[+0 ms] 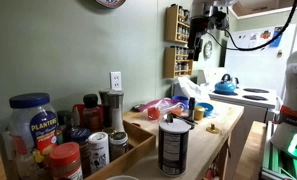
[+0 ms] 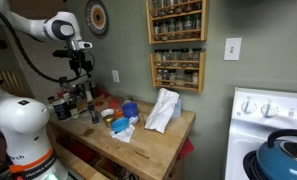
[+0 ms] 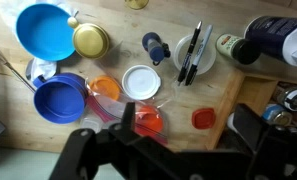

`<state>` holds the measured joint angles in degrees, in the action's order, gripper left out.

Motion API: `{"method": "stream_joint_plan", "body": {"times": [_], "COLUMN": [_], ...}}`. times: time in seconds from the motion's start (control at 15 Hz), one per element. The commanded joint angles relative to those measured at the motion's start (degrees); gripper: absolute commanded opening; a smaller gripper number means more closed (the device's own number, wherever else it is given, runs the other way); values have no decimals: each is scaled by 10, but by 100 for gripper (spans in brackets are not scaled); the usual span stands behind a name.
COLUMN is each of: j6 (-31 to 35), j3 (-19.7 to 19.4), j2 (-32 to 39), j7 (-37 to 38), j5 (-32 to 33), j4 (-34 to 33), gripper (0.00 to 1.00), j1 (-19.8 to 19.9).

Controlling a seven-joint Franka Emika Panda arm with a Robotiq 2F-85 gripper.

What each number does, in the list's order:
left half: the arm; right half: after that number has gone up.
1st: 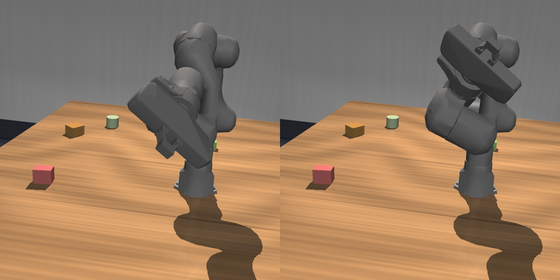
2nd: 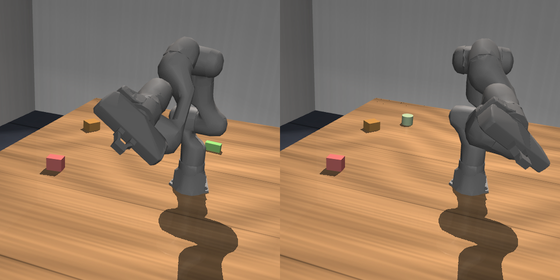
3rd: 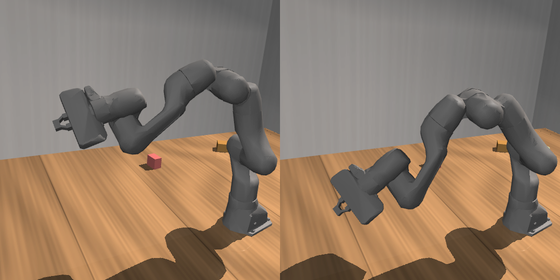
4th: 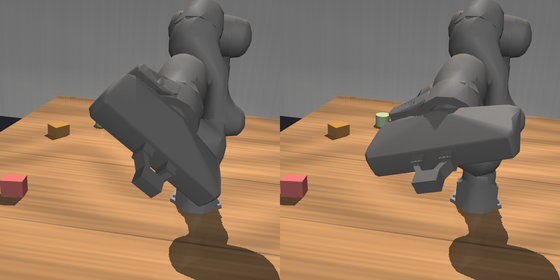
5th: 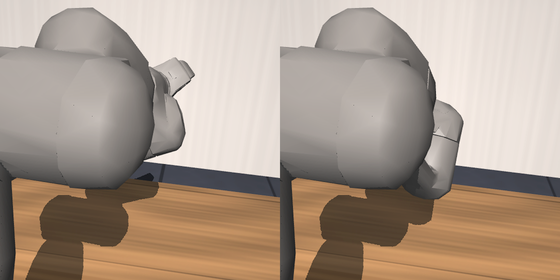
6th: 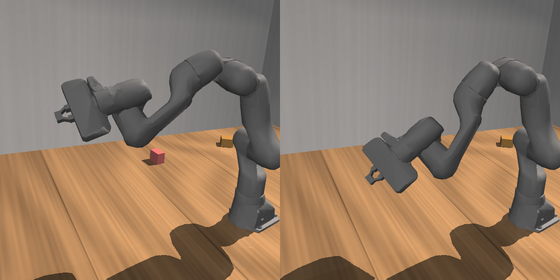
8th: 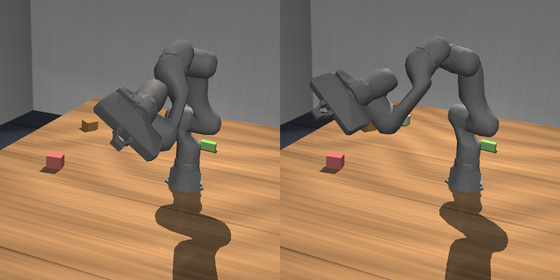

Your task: Close the lid of the brown tube bottle on the counter top

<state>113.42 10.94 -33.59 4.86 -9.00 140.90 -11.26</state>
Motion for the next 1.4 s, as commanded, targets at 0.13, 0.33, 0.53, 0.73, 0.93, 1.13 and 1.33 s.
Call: {"method": "stream_joint_plan", "body": {"times": [0.13, 0.33, 0.53, 0.73, 0.93, 1.13, 1.33], "j6": [-1, 32, 52, 64, 63, 61, 78], "j3": [-1, 19, 62, 102, 122, 118, 108], "j2": [0, 56, 126, 192, 249, 299, 293], "j7": [1, 27, 137, 259, 372, 439, 431], "j5": [1, -45, -79, -72, -64, -103, -88], "j4": [-1, -22, -59, -95, -127, -157, -148], "gripper": [100, 100, 100, 100, 100, 100, 100], "j1": [-1, -21, -19, -14, -19, -38, -48]}}
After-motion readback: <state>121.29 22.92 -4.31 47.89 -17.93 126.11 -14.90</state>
